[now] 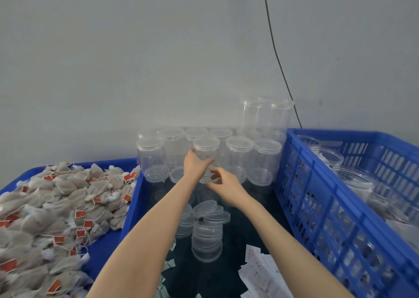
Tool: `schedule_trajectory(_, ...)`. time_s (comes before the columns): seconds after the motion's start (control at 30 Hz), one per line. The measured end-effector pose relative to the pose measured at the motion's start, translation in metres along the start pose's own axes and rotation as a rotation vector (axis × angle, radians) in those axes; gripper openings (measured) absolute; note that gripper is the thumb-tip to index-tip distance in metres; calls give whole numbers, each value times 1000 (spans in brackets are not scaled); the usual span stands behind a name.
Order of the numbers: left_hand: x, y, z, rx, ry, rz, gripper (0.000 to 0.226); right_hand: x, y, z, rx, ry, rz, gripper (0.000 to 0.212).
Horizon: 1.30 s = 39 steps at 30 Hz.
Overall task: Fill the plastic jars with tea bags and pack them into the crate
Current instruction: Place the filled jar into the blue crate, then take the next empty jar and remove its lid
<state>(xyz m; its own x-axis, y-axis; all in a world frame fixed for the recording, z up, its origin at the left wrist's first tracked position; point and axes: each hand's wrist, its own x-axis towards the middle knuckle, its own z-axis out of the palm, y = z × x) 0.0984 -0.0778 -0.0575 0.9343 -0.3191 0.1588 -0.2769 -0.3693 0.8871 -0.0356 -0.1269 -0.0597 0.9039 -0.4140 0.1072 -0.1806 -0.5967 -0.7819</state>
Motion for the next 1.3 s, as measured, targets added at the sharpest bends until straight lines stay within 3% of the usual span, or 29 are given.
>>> schedule_trajectory(0.23, -37, 9, -39, -125, 39, 71, 81, -9, 12, -7, 23, 58, -26, 63)
schedule_trajectory(0.33, -62, 11, -63, -184, -96, 98, 76, -16, 11, -10, 118, 127, -64, 86)
schedule_trajectory(0.47, -97, 11, -76, -154, -290, 123, 68, -31, 3, -8, 397, 92, -119, 82)
schedule_trajectory(0.57, -109, 10, -88, -185, -369, 117, 49, -48, 1, -7, 581, 24, -115, 86)
schedule_trajectory(0.67, -109, 11, -107, -252, -521, 127, 42, -68, 3, -18, 747, -246, -135, 77)
schedule_trajectory(0.77, -111, 8, -117, -661, -761, 36, 83, -83, 2, -18, 883, -559, -106, 87)
schedule_trajectory(0.83, -114, 7, -116, -758, -966, 61, 99, -87, 1, -10, 913, -622, -94, 87)
schedule_trajectory(0.9, -116, 8, -114, -746, -1043, 108, 101, -91, 1, -4, 933, -635, -76, 86)
schedule_trajectory(1.1, -126, 4, -107, -707, -882, 155, 89, -99, 2, 9, 887, -509, -109, 84)
schedule_trajectory(1.17, -126, 3, -110, -600, -809, 236, 69, -98, 2, 14, 750, -352, -114, 85)
schedule_trajectory(1.23, -126, 4, -112, -401, -690, 289, 34, -95, 2, 22, 595, -156, -81, 96)
schedule_trajectory(1.3, -129, 3, -103, -265, -527, 299, 22, -93, 1, 33, 465, 40, -28, 97)
